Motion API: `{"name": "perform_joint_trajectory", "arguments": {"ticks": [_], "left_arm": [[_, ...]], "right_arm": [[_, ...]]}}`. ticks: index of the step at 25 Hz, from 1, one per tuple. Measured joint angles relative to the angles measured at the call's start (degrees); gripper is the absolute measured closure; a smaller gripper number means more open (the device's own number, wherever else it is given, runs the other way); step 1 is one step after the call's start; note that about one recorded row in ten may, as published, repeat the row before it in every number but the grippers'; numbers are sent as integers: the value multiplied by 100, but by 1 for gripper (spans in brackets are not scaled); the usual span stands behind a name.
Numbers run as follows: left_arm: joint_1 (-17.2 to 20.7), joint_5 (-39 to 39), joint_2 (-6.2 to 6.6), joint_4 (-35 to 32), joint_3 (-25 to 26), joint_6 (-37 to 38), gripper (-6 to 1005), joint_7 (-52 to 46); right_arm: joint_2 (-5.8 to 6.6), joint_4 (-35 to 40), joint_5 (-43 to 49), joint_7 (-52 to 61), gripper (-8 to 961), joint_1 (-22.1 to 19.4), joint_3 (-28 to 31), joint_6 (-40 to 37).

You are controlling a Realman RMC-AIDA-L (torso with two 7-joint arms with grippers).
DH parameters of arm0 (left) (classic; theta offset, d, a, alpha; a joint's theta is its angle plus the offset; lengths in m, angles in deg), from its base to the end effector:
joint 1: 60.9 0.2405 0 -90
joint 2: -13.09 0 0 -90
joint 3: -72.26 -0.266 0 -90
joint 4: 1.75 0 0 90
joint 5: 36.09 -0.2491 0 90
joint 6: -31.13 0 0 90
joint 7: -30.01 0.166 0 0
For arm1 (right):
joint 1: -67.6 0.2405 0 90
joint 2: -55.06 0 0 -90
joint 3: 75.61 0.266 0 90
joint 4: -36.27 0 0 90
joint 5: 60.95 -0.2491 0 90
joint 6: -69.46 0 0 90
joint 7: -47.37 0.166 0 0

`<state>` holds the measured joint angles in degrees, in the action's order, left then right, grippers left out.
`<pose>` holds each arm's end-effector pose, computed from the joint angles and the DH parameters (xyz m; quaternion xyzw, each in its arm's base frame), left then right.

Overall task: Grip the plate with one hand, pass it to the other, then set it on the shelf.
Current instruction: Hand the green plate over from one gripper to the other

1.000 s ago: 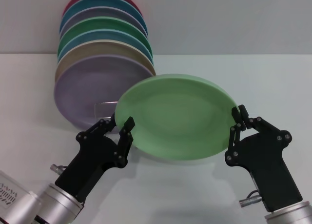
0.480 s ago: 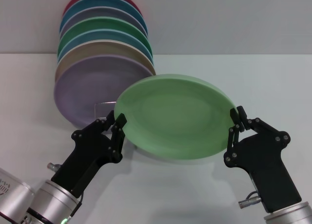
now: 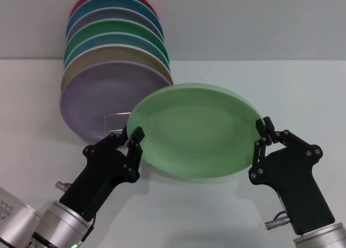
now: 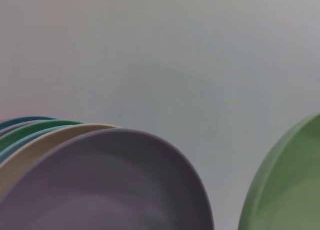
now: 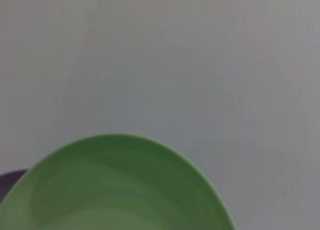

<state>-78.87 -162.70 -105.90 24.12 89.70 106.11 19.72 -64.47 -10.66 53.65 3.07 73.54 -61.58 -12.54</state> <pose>-0.2716 0.2844 -0.1400 -0.7793 -0.2240 -0.4201 0.4075 0.2276 0.2293 -0.1334 -0.7164 0.0529 0.2934 0.6308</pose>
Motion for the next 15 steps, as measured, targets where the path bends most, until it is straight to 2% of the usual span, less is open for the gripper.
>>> {"name": "perform_joint_trajectory", "arguments": {"ticks": [15], "left_arm": [[-19,-4,-1,-17,-40,18,894,48]], "right_arm": [[0,-12,0,-20,822,4,-3,-10]]}}
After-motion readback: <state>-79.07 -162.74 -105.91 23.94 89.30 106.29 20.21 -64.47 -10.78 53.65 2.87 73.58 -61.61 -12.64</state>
